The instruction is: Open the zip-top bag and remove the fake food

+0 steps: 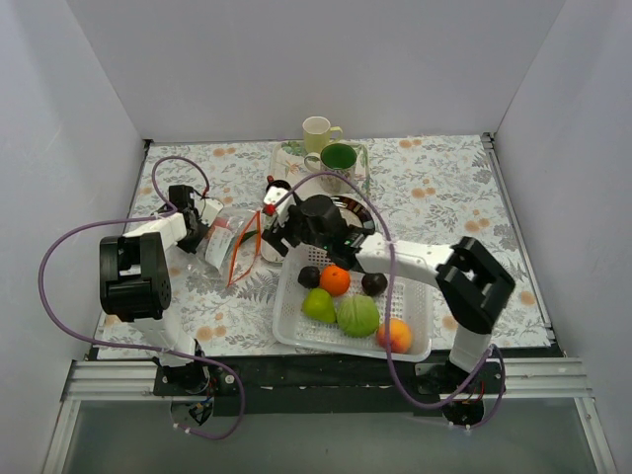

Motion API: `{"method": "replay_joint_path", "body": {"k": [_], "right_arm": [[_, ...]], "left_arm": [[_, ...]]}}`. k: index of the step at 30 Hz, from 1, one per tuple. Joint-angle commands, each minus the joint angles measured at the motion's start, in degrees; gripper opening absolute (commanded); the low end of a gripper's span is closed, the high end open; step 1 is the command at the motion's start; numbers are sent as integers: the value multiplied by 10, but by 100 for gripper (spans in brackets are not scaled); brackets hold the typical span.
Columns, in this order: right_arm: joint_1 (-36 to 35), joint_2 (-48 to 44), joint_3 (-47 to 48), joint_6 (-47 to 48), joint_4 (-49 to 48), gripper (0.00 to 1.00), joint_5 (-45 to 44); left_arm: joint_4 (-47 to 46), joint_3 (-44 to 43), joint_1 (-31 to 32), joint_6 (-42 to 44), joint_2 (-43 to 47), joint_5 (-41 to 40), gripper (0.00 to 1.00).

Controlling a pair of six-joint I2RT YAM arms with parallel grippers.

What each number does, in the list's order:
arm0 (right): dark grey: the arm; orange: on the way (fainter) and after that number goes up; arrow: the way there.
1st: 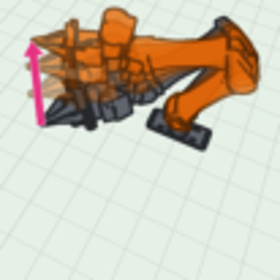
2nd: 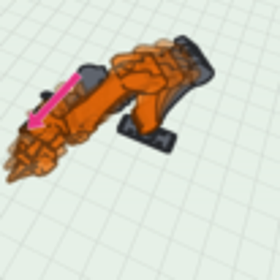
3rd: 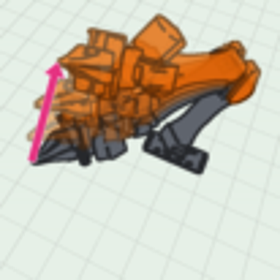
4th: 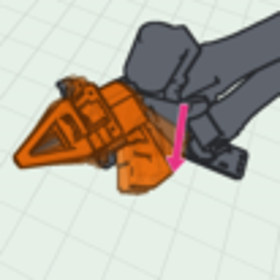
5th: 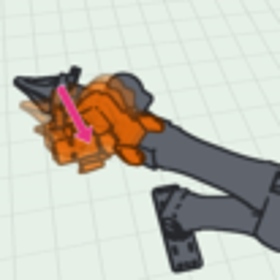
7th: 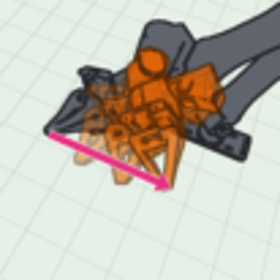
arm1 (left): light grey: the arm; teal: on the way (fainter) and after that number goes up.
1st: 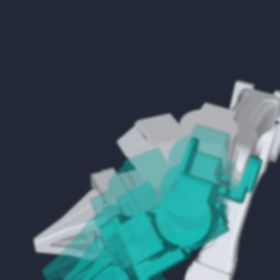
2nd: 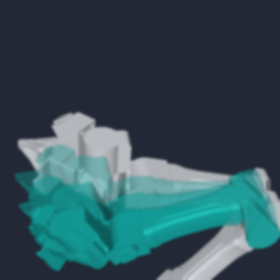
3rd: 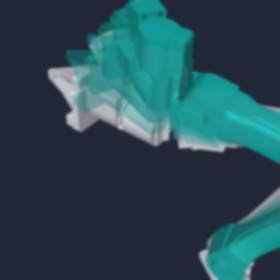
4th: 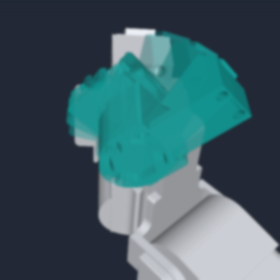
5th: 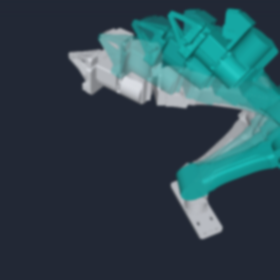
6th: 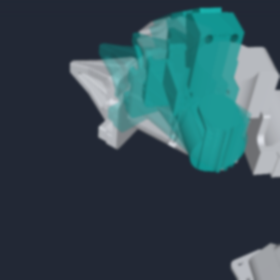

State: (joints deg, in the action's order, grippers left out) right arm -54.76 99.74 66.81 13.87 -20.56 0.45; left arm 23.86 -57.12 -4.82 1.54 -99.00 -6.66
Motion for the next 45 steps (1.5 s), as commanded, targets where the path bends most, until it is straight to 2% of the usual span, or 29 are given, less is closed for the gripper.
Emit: {"method": "replay_joint_path", "body": {"k": [1,3,4,6,7,8,9,15,16,18,20,21,22,25,33,41,45], "right_arm": [[-1,87,86,51,-54,73,98],[-1,122,114,44,-55,63,131],[-1,133,126,19,-56,48,136],[0,166,143,-15,-62,27,160],[0,177,162,-23,-63,9,168],[0,200,172,-43,-61,3,174],[0,212,185,-48,-57,2,184],[0,256,230,-32,-34,9,190],[0,259,235,-24,-30,19,189],[0,275,257,8,-5,46,186],[1,291,273,33,14,56,183],[0,295,288,45,24,64,177],[-1,300,293,69,30,76,171],[-5,311,303,124,29,90,153],[-6,359,354,170,25,98,141],[-5,397,370,54,-30,98,227],[-2,403,372,6,-48,97,253]], "left_arm": [[-5,1,-3,12,-2,-4,0],[-16,8,-3,21,2,-12,0],[-21,19,-4,23,5,-15,0],[-21,26,-8,29,8,-13,0],[-21,33,-9,30,11,-14,0],[-21,34,-10,33,11,-16,0],[-21,35,-12,34,11,-18,0],[0,11,-12,23,14,-10,0],[4,6,-12,21,12,-8,0],[11,-3,-12,20,10,-7,0],[12,-5,-12,20,12,-6,0],[16,-8,-12,21,14,-6,0],[18,-10,-11,22,14,-6,0],[26,-15,-12,24,20,-6,0],[54,-34,-11,28,33,0,0],[104,-83,-10,22,36,30,0],[114,-80,-5,13,32,38,0]]}}
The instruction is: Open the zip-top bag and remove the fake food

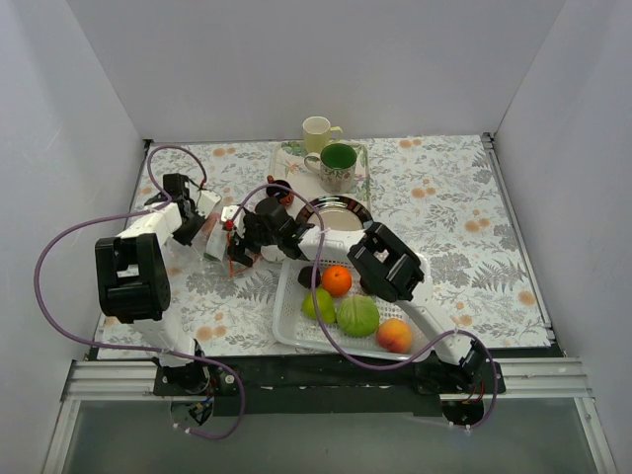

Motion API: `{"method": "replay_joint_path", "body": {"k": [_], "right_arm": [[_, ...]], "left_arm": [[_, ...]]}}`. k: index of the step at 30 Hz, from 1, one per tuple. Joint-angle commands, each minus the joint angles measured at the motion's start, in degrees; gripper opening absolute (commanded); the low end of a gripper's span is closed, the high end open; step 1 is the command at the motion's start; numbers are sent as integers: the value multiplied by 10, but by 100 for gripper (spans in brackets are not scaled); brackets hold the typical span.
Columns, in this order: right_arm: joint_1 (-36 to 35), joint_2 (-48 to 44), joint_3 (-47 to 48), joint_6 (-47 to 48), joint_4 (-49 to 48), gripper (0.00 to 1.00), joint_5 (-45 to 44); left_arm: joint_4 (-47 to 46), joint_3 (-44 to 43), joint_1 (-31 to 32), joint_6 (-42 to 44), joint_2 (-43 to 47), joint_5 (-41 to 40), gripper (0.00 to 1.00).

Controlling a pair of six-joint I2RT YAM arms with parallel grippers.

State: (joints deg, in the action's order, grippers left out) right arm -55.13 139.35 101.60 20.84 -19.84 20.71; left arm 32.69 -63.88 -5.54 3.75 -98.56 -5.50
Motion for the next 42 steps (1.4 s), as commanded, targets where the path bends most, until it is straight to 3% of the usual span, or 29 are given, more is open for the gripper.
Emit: {"method": "replay_joint_path", "body": {"k": [1,11,23,29,32,35,36,39,42], "right_arm": [[0,9,29,-67,-50,96,51],[-7,7,69,-124,65,75,99],[-7,7,37,-120,100,81,93],[-3,-12,-14,-143,70,77,97],[-4,-24,-39,-154,77,68,99],[-4,-44,-71,-170,62,49,102],[-4,-49,-74,-174,63,36,105],[-5,-62,-67,-190,74,15,109],[-6,-80,-43,-195,99,11,108]], "left_arm": [[26,-11,4,-15,28,26,0],[65,-30,4,-34,41,54,0],[121,-79,4,-34,59,99,0],[109,-64,4,-26,63,79,0],[94,-48,4,-23,65,67,0],[80,-34,4,-24,62,62,0],[77,-30,4,-24,62,62,0],[65,-17,4,-28,59,45,0],[41,16,4,-23,65,29,0]]}}
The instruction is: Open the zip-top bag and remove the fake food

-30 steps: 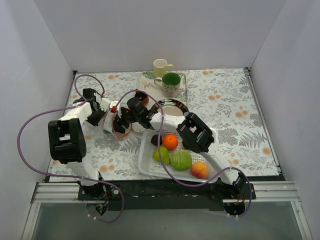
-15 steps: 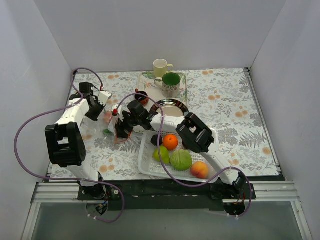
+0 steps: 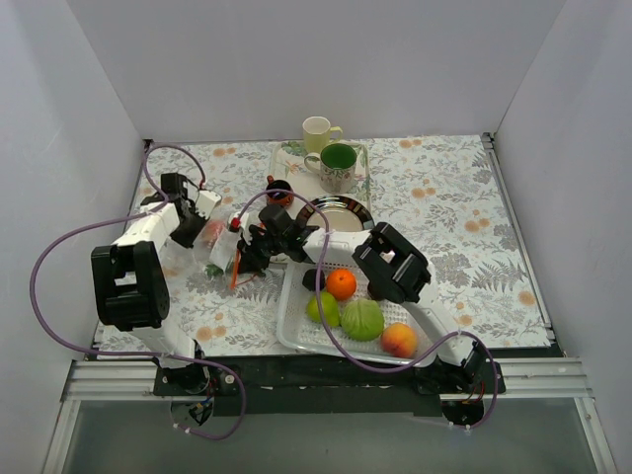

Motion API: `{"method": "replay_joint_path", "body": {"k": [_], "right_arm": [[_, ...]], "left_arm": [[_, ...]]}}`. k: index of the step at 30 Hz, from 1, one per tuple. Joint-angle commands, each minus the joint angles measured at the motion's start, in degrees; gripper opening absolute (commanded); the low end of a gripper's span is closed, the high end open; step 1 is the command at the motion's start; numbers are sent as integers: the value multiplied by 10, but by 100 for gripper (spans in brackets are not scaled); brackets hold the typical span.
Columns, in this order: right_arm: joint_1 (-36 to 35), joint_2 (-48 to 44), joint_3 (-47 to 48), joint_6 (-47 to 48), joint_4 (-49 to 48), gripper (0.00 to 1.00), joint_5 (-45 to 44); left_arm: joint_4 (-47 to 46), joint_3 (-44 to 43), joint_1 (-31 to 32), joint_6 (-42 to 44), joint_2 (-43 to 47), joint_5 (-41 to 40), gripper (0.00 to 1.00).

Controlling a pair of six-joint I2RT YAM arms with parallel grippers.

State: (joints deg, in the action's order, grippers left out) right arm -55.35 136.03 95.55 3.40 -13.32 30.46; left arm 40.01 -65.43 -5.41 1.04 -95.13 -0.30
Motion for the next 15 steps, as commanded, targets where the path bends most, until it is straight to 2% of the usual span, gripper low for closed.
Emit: {"method": "replay_joint_path", "body": {"k": [1,4,8,15], "right_arm": [[-5,-51,25,-22,39,10,11],[-6,-60,69,-21,83,6,2],[-6,-83,122,-7,172,1,-42],[-5,-177,90,29,289,1,-183]], "left_arm": [[-38,40,2,7,32,-38,0],[-64,56,1,12,36,-59,0],[-71,32,-5,0,29,-75,0],[-71,7,-10,3,14,-79,0]]}}
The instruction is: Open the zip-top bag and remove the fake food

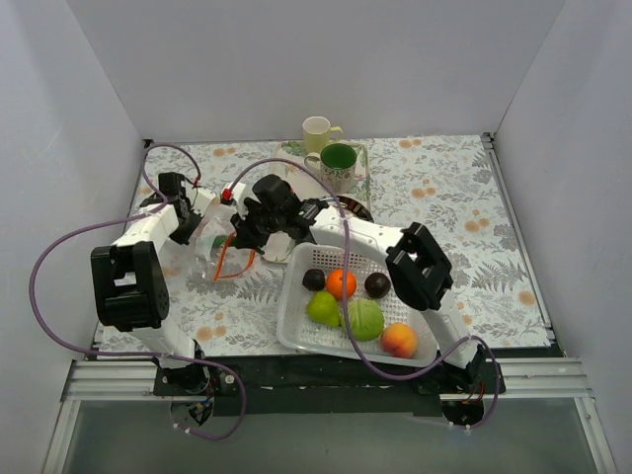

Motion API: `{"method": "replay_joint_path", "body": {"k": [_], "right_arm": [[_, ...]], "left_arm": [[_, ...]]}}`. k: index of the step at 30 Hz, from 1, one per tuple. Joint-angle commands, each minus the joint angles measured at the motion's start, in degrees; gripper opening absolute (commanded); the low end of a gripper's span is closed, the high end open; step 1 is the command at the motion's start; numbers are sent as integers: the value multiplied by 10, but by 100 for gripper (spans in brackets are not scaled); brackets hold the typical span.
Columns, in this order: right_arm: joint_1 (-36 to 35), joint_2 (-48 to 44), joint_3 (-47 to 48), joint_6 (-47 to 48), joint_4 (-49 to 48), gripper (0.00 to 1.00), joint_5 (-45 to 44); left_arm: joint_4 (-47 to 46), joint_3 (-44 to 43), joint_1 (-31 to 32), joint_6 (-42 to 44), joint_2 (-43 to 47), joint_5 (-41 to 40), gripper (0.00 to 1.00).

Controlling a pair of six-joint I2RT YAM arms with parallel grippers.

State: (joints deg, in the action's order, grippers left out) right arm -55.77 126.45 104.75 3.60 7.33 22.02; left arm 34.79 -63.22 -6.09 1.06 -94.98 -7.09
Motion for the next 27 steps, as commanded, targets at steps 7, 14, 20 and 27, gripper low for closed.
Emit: {"method": "replay_joint_path", "body": {"k": [7,14,20,27], "right_arm": [[-1,-265,-252,28,88,1,-217],[0,-473,-459,8,60,1,-354],[3,-536,-520,1,94,2,-471],[3,-518,-485,11,103,98,-450]], "left_arm": [[-44,20,-3,18,16,-13,0],[-45,21,-4,18,-1,-2,0],[-42,18,-4,18,-7,1,0],[-39,16,-4,25,2,7,0]]}}
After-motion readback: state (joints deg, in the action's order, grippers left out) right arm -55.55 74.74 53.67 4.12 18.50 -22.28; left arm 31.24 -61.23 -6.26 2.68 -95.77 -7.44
